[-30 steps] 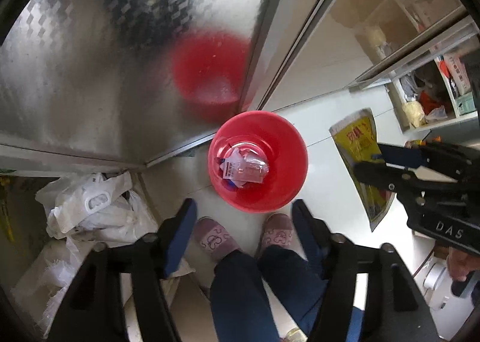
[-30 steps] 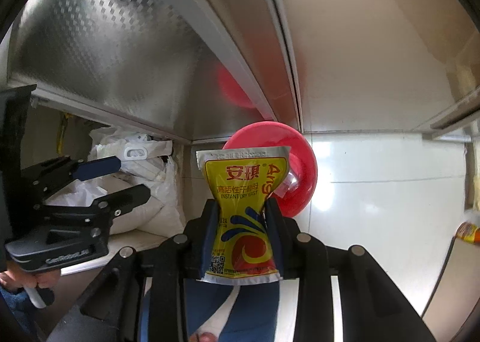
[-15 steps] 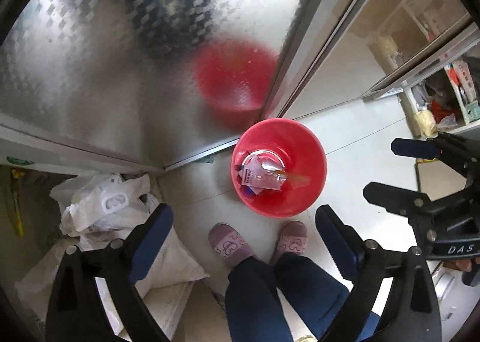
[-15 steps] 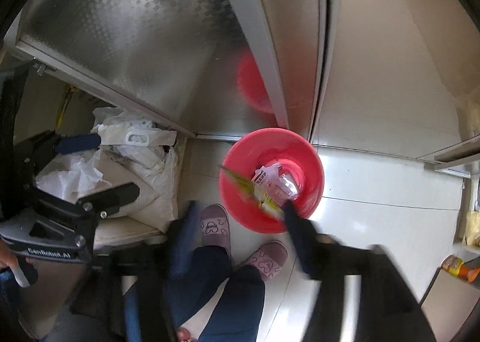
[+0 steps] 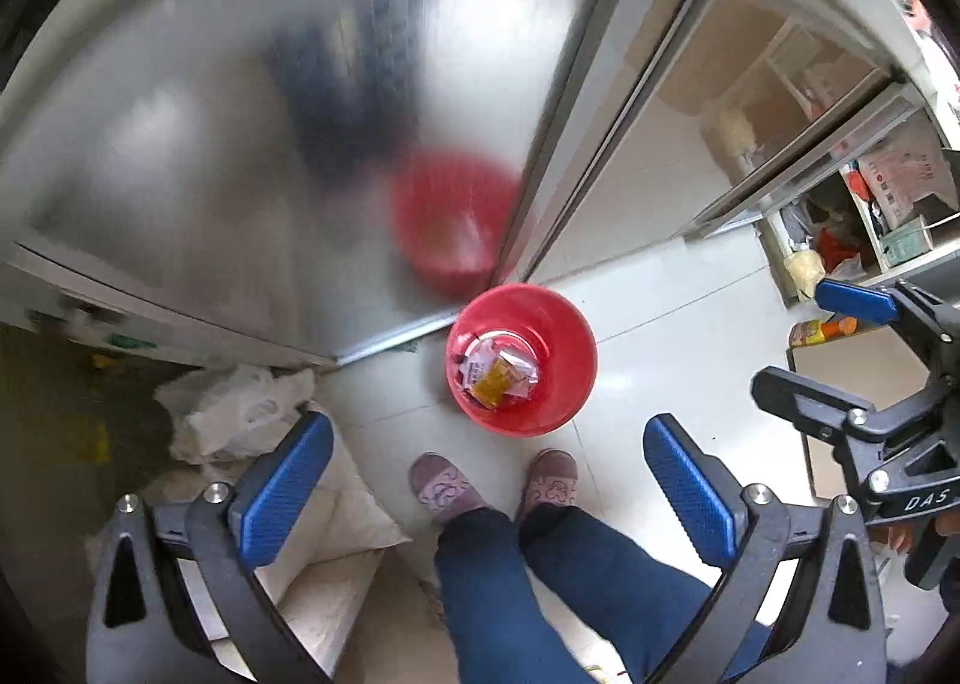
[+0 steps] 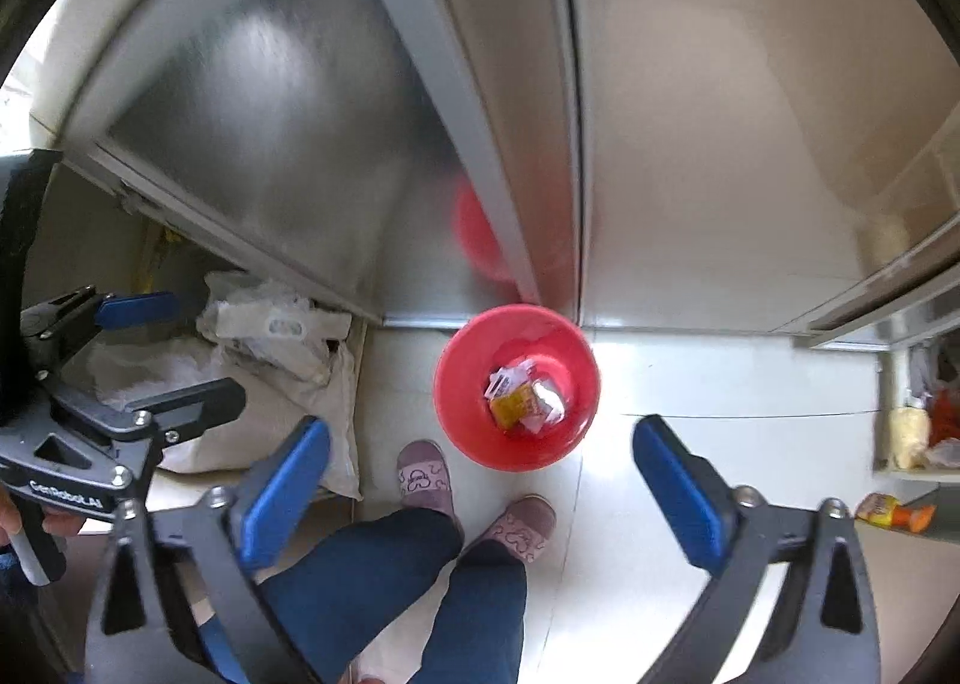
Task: Collect trash
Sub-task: 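Raise both tools back up to the counter toward the white spoon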
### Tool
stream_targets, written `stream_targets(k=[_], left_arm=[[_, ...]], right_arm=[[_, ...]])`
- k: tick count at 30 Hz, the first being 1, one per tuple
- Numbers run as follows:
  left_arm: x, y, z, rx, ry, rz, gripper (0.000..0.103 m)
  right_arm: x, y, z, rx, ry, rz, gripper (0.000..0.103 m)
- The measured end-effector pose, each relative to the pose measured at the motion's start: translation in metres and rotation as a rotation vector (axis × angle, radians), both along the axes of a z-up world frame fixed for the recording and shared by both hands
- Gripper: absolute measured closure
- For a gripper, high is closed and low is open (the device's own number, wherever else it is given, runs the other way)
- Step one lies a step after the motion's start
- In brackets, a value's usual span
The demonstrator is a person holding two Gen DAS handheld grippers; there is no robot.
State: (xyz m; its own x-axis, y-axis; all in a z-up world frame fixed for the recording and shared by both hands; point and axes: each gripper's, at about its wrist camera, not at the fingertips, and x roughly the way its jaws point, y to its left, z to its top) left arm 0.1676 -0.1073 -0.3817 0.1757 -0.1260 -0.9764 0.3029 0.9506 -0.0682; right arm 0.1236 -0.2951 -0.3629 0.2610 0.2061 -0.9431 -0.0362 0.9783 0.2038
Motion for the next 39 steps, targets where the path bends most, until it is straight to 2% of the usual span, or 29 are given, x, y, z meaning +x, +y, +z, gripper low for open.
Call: stream_targets(k=[6, 9, 13, 19, 22, 26, 31, 39], left_arm=[[-0.005, 0.004, 0.067, 0.012, -0.01, 0.0, 0.0], [-0.007, 0.006, 0.099, 0.0, -0.031, -0.01, 0.0], [-0.012, 0.011, 0.143, -0.032, -0.085, 0.011, 0.0], [-0.007, 0.02, 0.185, -0.036, -0.142, 0.031, 0.0], [0.002, 0.03, 0.204, -0.046, -0.161, 0.064, 0.0], [0.017, 0.051, 0.225, -0.099, -0.169, 0.106, 0.0], [0.043, 0.079, 0.25, -0.058, -0.226, 0.134, 0.0], [0.102, 0.139, 0.269, -0.055, -0.253, 0.21, 0.0]], right_arm=[[-0.015, -0.006, 0.067, -0.003, -0.036, -0.033, 0.001], [-0.018, -0.005, 0.1, 0.003, -0.082, -0.048, 0.001], [-0.017, 0.004, 0.147, -0.002, -0.137, 0.002, 0.001], [-0.009, 0.021, 0.2, -0.018, -0.214, 0.08, 0.001], [-0.001, 0.029, 0.218, -0.031, -0.242, 0.113, 0.001], [0.016, 0.035, 0.228, -0.014, -0.252, 0.132, 0.001], [0.052, 0.052, 0.239, -0.004, -0.25, 0.186, 0.001], [0.122, 0.096, 0.256, -0.008, -0.285, 0.258, 0.001]])
